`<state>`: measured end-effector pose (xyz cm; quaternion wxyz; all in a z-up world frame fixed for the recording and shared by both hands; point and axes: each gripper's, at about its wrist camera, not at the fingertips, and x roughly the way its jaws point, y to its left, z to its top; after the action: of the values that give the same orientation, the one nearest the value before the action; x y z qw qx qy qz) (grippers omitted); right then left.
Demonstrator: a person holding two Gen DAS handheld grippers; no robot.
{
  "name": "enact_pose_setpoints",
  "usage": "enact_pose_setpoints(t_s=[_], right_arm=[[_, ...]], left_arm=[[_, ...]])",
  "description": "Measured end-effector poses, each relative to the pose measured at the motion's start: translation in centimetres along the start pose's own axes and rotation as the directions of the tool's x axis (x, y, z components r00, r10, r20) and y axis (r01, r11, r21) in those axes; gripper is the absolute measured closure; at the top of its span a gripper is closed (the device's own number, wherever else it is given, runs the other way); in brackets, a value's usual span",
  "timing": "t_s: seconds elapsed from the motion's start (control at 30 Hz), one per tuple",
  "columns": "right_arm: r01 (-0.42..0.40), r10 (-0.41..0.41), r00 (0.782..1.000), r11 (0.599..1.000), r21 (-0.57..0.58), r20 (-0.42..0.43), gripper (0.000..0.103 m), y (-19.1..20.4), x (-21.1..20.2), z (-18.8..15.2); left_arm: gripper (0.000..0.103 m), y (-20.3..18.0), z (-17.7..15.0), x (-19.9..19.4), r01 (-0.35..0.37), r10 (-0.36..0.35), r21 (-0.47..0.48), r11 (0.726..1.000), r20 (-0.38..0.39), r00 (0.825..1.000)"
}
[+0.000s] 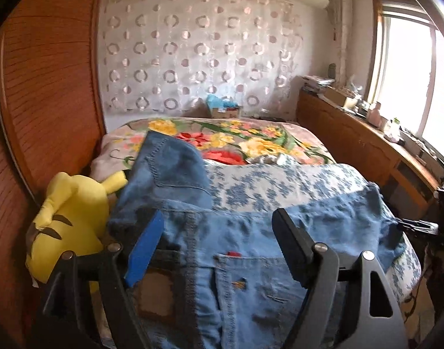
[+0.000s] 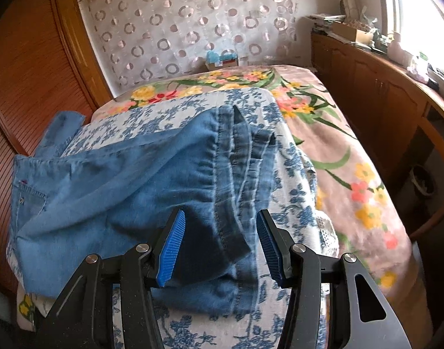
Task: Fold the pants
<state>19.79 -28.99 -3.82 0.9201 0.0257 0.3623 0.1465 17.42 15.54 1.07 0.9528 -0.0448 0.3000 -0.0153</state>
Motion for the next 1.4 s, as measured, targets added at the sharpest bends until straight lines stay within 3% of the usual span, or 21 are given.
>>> enact_pose_setpoints(t_s=[0.07, 0.2, 0.3, 0.7, 0.93, 1.1, 1.13, 1.2, 1.4], right_arm=[[0.002, -0.002, 1.000, 1.000, -0.011, -0.007, 0.064, 0.1, 0.1, -0.1], [0.002, -0.002, 1.000, 1.000, -0.023, 0.006, 0.098, 0.4, 0.0, -0.3], [-0.007, 0.007, 1.000, 1.000, -0.025, 0.029, 0.101, 0.5, -0.8, -0.5], [0.042, -0.041, 0.991, 0.999, -0.006, 0.130, 0.102, -1.2, -6.9, -3.0], [0.043, -0.045, 0.997, 0.998, 0.034, 0.065, 0.102, -2.0, -5.7, -5.6], [0.036, -0.038, 0.999, 0.998, 0.045, 0.039, 0.101, -2.2, -4.7, -5.1], [0.036, -0.038, 0.999, 0.998, 0.048, 0.038, 0.099, -2.4, -4.6, -4.7], [0.045, -0.047, 0.998, 0.998, 0.052, 0.032, 0.085, -2.5, -4.4, -4.5], [0.050, -0.051, 0.998, 0.997, 0.052, 0.026, 0.068, -2.3, -4.4, -4.4]], left_arm=[[0.025, -1.0, -0.5, 0.3, 0.020, -0.020, 0.011, 1.000, -0.014, 1.000], [0.025, -2.8, -1.9, 1.1, 0.063, -0.062, 0.026, 0.998, -0.051, 0.997], [0.025, -4.2, -2.8, 1.7, 0.093, -0.090, 0.030, 0.995, -0.067, 0.994], [0.025, -7.8, -4.3, 2.4, 0.155, -0.151, 0.072, 0.985, -0.058, 0.987], [0.025, -9.4, -5.1, 3.5, 0.159, -0.148, 0.093, 0.983, -0.118, 0.982], [0.025, -10.0, -5.6, 3.7, 0.156, -0.143, 0.098, 0.983, -0.124, 0.982], [0.025, -10.1, -5.7, 3.6, 0.144, -0.132, 0.102, 0.984, -0.113, 0.985], [0.025, -10.2, -5.8, 3.6, 0.133, -0.123, 0.106, 0.985, -0.101, 0.987], [0.025, -10.6, -5.8, 3.7, 0.116, -0.108, 0.109, 0.987, -0.082, 0.991]])
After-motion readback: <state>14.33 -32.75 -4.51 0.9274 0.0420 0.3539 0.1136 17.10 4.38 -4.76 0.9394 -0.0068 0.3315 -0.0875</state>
